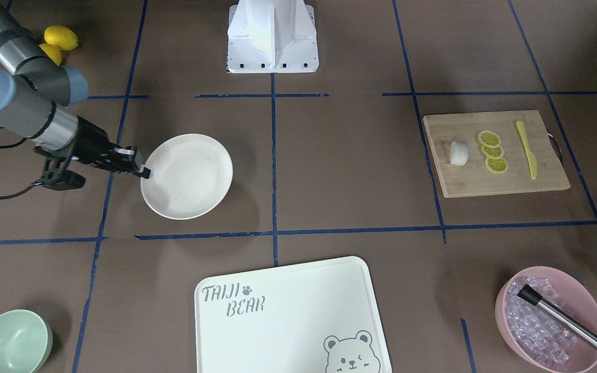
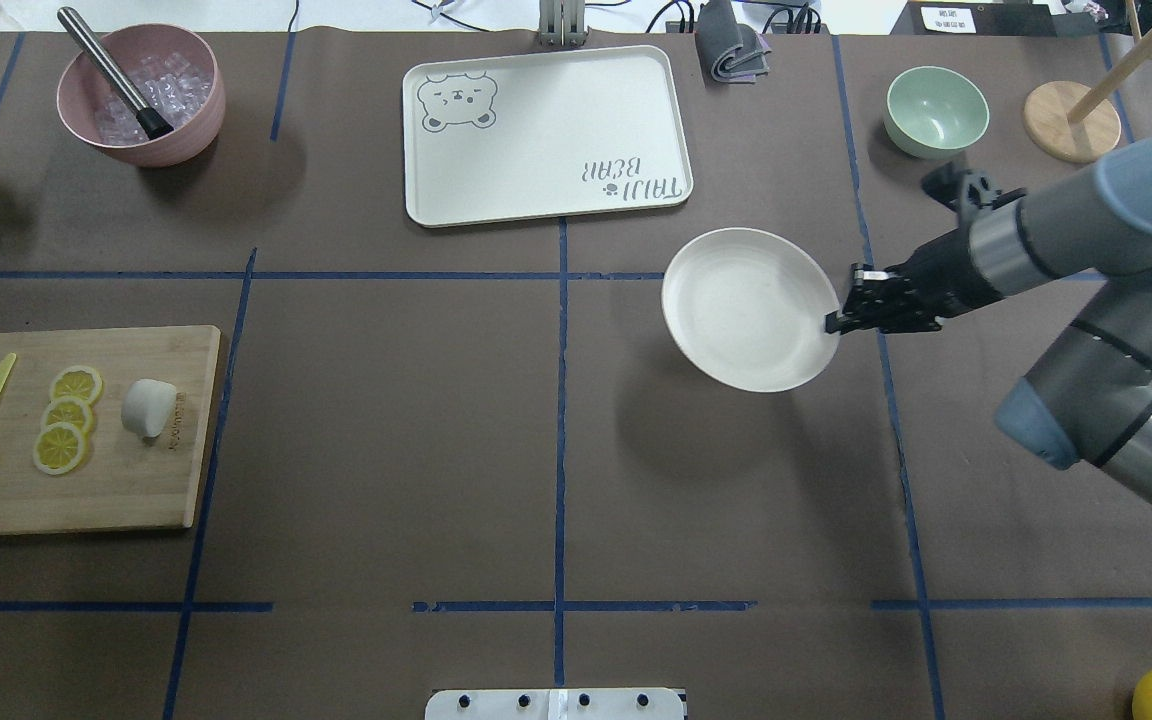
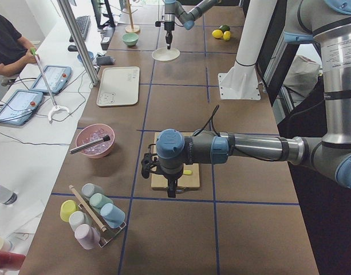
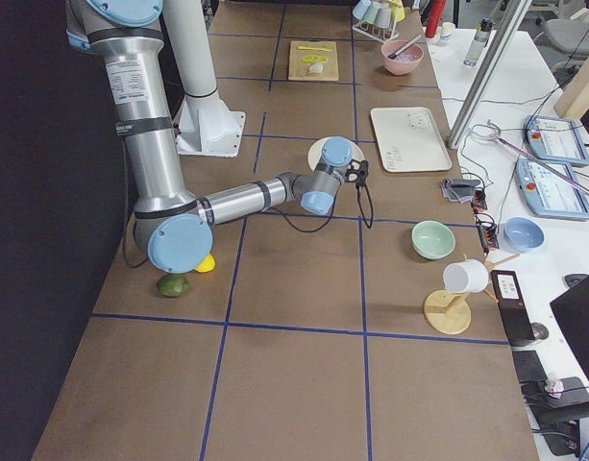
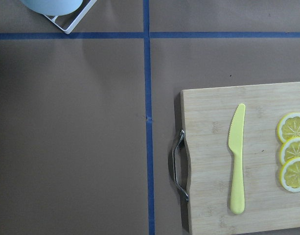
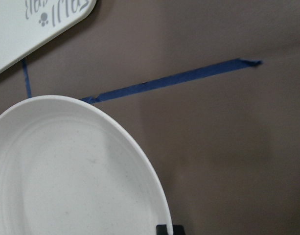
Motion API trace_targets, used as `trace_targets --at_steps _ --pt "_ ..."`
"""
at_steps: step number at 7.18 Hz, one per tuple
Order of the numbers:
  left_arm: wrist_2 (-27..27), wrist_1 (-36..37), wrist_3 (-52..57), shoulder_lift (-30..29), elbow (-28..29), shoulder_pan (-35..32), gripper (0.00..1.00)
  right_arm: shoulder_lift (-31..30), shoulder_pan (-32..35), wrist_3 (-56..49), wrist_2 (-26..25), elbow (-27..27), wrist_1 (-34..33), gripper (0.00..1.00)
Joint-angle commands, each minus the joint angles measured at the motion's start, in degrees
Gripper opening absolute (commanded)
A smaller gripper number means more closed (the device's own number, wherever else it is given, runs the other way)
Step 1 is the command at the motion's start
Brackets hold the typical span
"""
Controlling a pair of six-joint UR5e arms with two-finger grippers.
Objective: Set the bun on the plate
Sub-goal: 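Slide the white plate with the right gripper toward the table center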
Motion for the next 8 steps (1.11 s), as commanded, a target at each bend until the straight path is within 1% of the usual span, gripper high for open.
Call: trace_targets --at_steps 1,2,3,5,7,8 --pt "0.0 0.0 0.0 0.0 0.0 0.0 1.00 6.2 -5.6 1.1 -4.2 -0.2 -6.0 0.00" --pt "0.0 0.0 0.0 0.0 0.1 0.0 1.00 8.0 -7.7 1.0 -6.9 -0.2 -9.3 0.00" --pt "0.0 0.0 0.1 0.0 0.3 0.0 1.00 8.9 -9.7 0.9 -10.0 -1.0 -9.5 0.00" --pt "0.0 0.1 0.1 0.0 0.4 0.0 1.00 10.0 -10.6 1.0 -10.5 -1.5 -9.9 0.00" --pt "0.0 0.1 0.1 0.1 0.4 0.0 1.00 10.1 -12.7 0.7 -13.3 -1.5 -10.9 0.00" --pt "0.0 0.1 0.1 0.0 0.3 0.0 1.00 10.1 -12.9 0.6 -13.4 -1.4 -10.9 0.01"
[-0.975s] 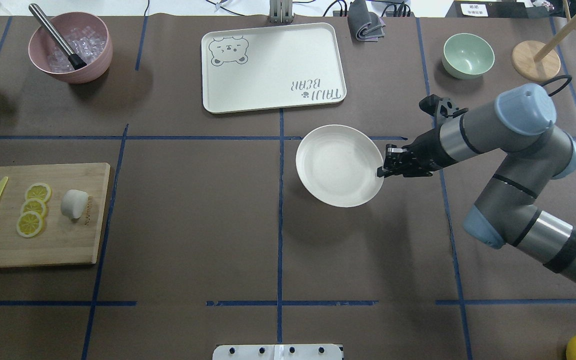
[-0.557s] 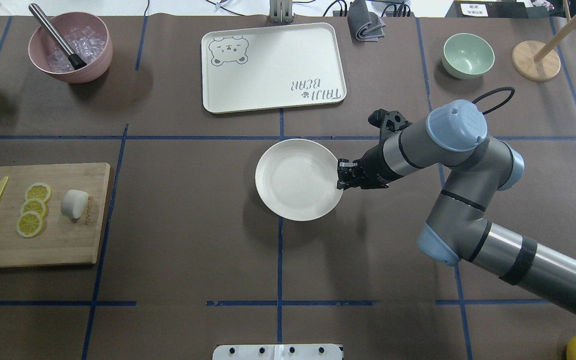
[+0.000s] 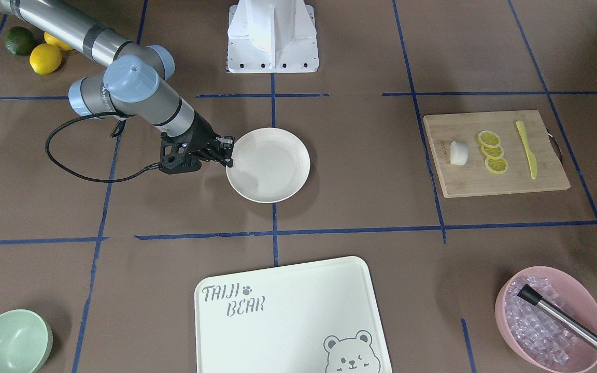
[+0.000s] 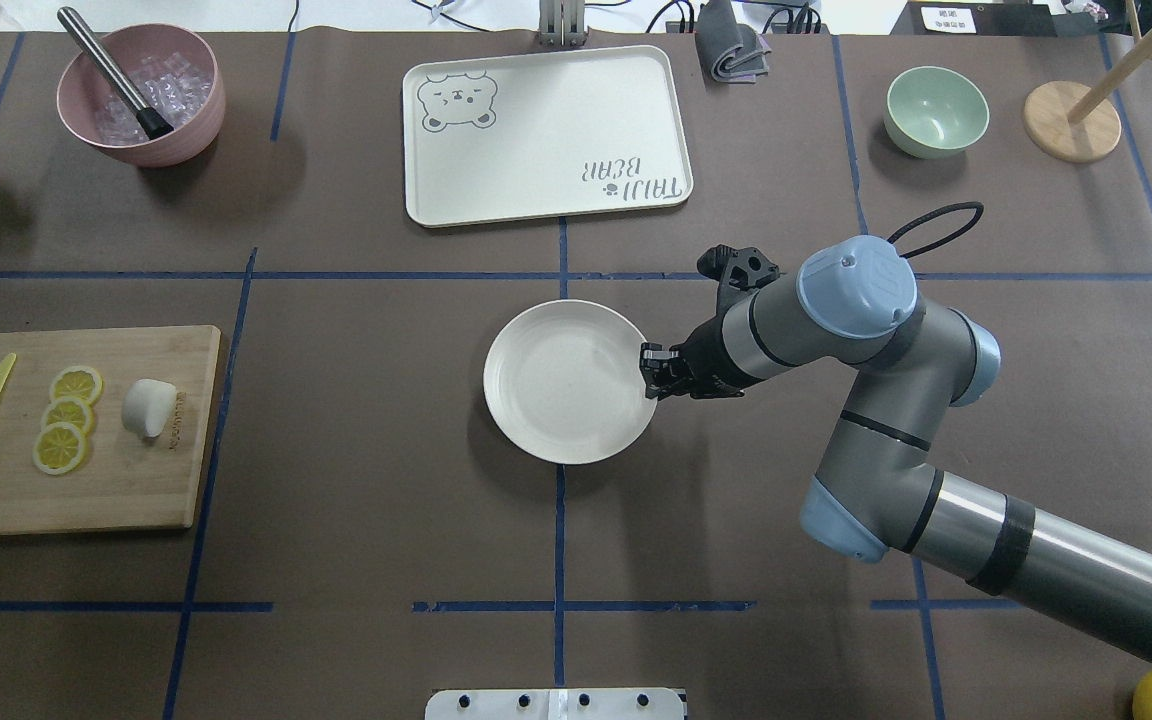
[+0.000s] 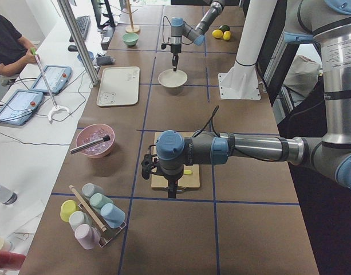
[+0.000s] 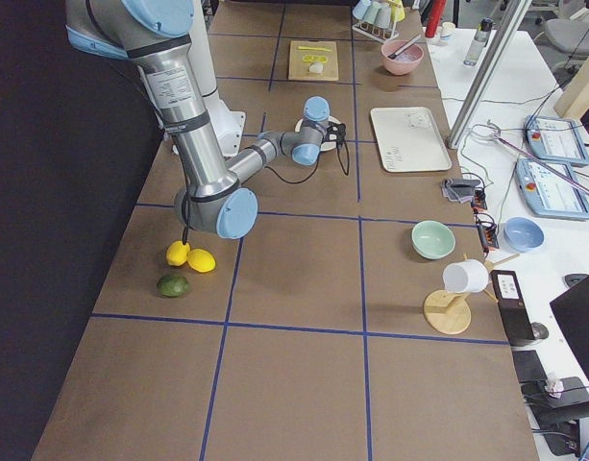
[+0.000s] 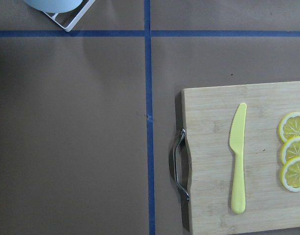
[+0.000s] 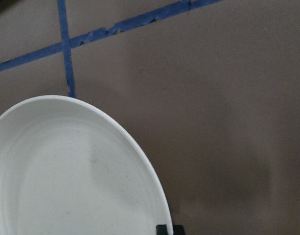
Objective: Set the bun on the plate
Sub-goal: 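Slide the white plate with the right gripper toward the table center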
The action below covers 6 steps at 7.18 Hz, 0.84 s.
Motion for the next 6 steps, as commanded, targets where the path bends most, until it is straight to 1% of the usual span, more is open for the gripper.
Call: trace_targets --at_steps 1,2,3,4,5,6 --pt "0.0 0.0 0.0 0.1 -0.1 0.1 1.00 0.0 -0.9 -0.1 -0.7 0.0 -0.1 0.02" --pt "0.0 0.0 0.0 0.1 -0.1 0.1 1.00 0.0 -1.0 -0.1 -0.7 0.0 -0.1 0.05" --pt "0.0 0.0 0.0 0.0 -0.1 0.1 1.00 0.0 -1.1 -0.1 -0.7 -0.1 -0.2 0.34" --pt "0.0 0.0 0.0 0.0 -0.1 0.1 1.00 0.4 -1.1 -0.1 -0.7 0.1 -1.7 0.69" --pt "-0.1 0.1 0.0 0.0 -0.1 0.1 1.00 0.7 -1.1 0.0 -1.1 0.3 -2.1 0.99" --pt "-0.1 0.0 0.0 0.0 -0.2 0.2 1.00 0.8 -1.0 0.1 -1.1 1.0 -2.4 0.99"
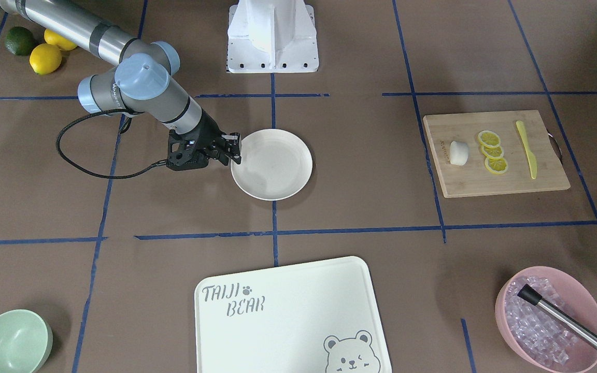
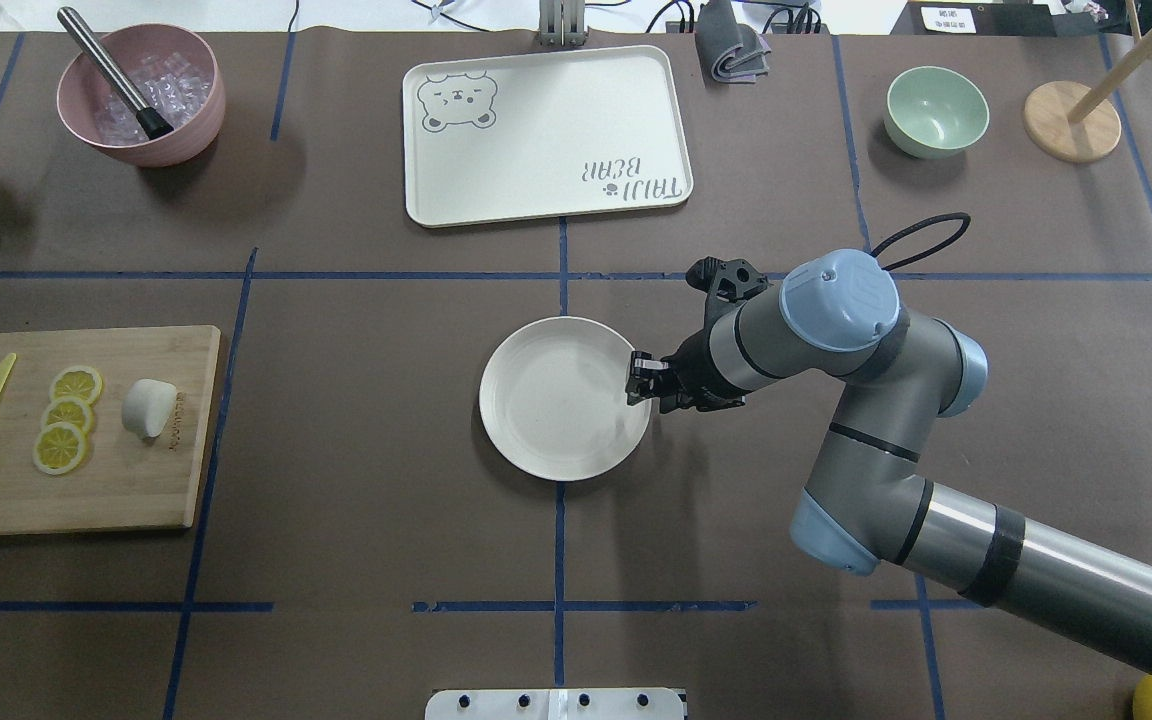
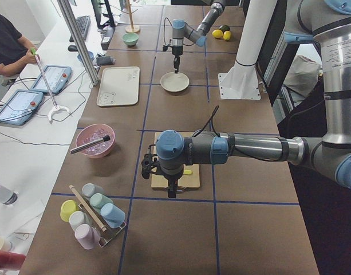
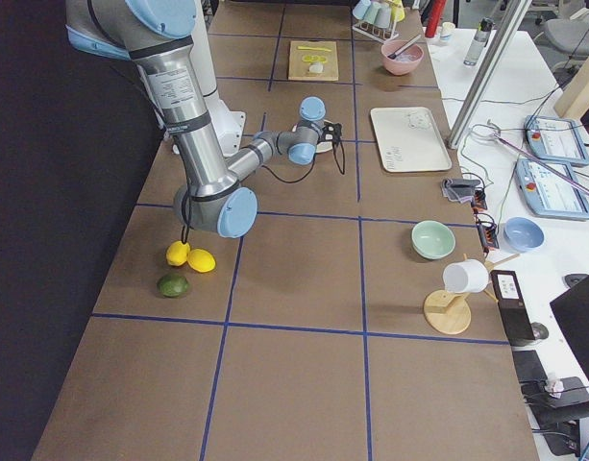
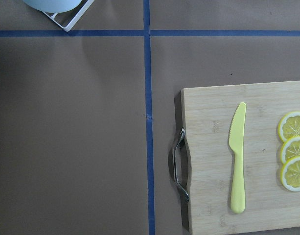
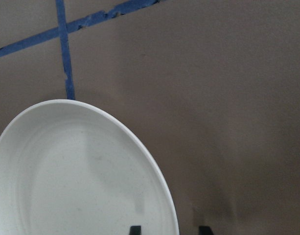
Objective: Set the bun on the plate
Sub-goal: 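Slide the white plate with the right gripper toward the table center, then release the plate and lift the right gripper while the left arm reaches out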
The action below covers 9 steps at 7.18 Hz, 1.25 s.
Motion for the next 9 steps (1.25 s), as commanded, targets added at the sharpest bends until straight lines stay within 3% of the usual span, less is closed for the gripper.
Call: trace_targets --at_steps 1,2,3,4,5,7,9 --pt "-0.3 0.0 0.0 0.0 -0.1 0.5 1.00 -0.7 2.3 0.2 1.0 2.8 -0.7 0.99" --pt "-4.9 -2.0 -0.1 0.0 0.0 4.2 1.00 -3.5 7.0 -0.2 5.5 6.2 -3.6 1.00" --pt "-5.9 -6.6 -0.3 -0.3 0.0 7.5 1.00 -5.1 12.6 -0.7 11.9 8.8 -6.9 1.00" --pt "-5.5 -12.9 -8.4 -0.4 -0.1 10.9 1.00 -8.9 16.7 -0.9 15.9 10.3 -7.2 1.00" --pt "-4.5 -22.3 -18.3 -0.6 0.8 16.1 1.00 -13.0 19.5 -4.9 16.4 11.7 -7.2 1.00" --pt "6.8 -33.0 -37.3 -3.6 1.2 29.2 1.00 -21.5 24.9 -18.8 18.3 13.5 -7.3 1.00" --pt "16.4 -32.8 -52.7 -11.6 1.3 41.5 1.00 -25.4 27.7 -27.4 19.0 13.5 -7.4 1.00"
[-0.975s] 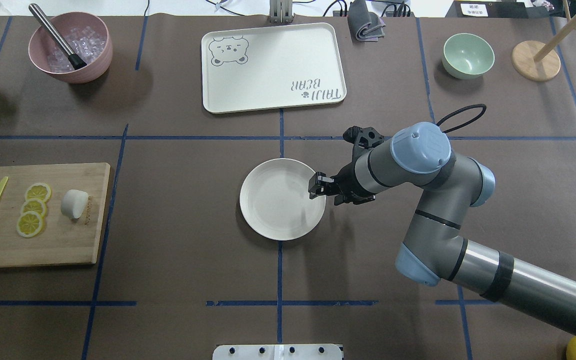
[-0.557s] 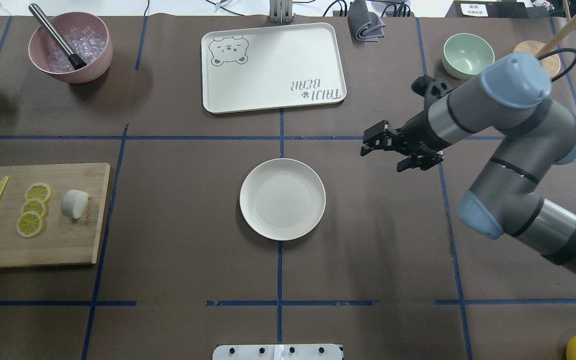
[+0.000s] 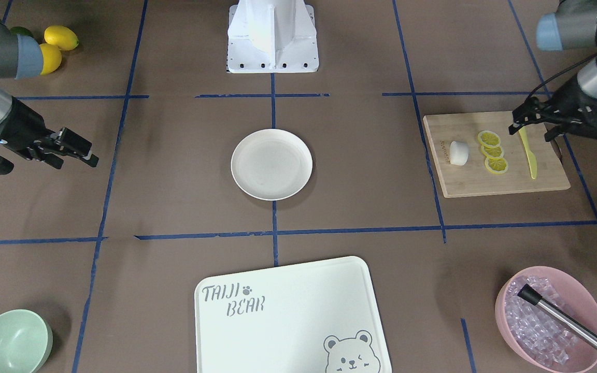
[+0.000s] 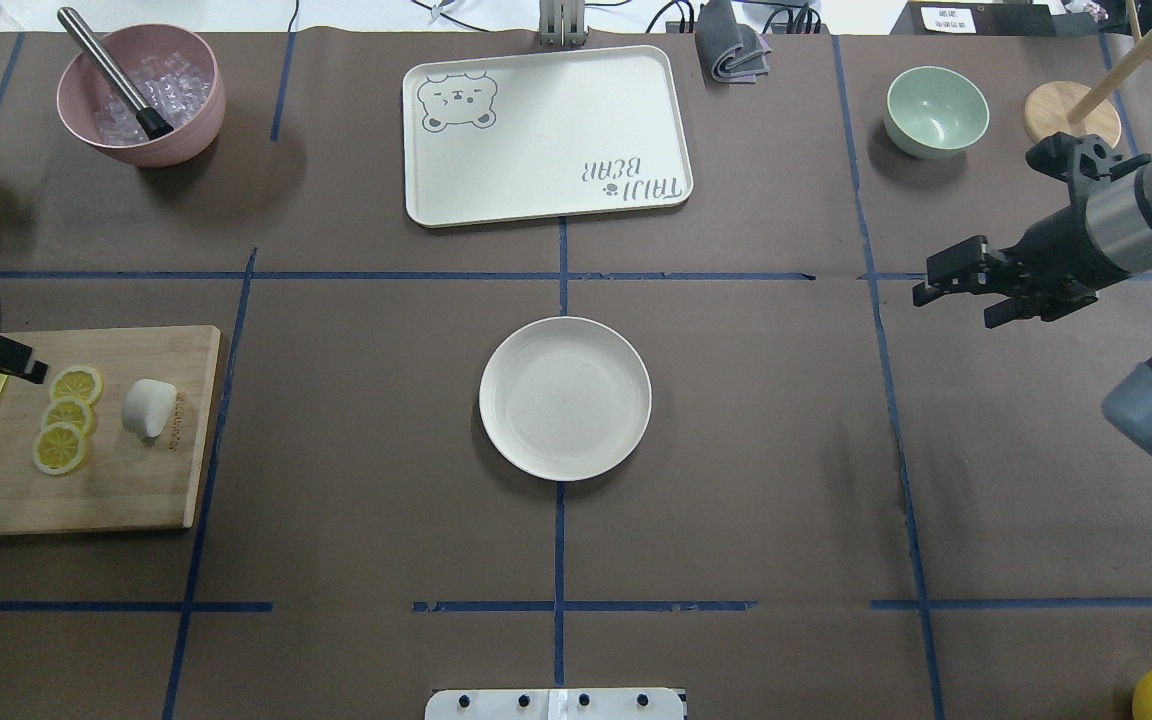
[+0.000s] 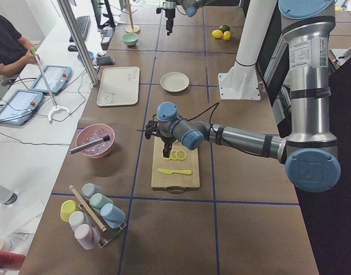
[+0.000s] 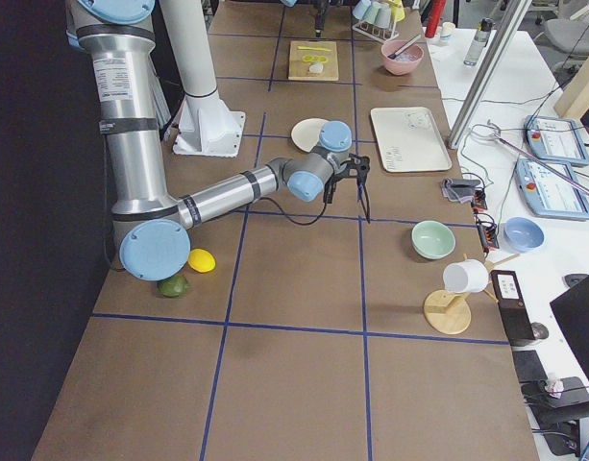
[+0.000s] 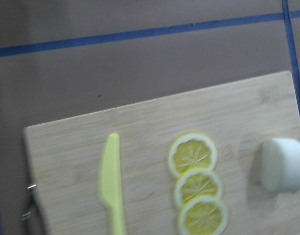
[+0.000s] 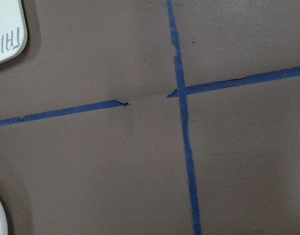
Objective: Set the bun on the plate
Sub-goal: 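Release the plate and lift the right gripper while the left arm reaches out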
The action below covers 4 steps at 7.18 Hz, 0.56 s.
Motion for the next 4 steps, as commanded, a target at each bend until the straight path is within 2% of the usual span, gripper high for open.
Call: trace_targets --at_steps 1,4 --pt "11.6 -0.5 -11.6 -5.0 0.1 11.8 1.00 -3.0 1.8 -5.8 0.4 0.0 -0.1 1.00" --pt "12.8 -0.5 -11.5 -6.1 2.0 13.5 1.00 -3.1 1.8 -5.9 0.4 0.1 0.0 1.00"
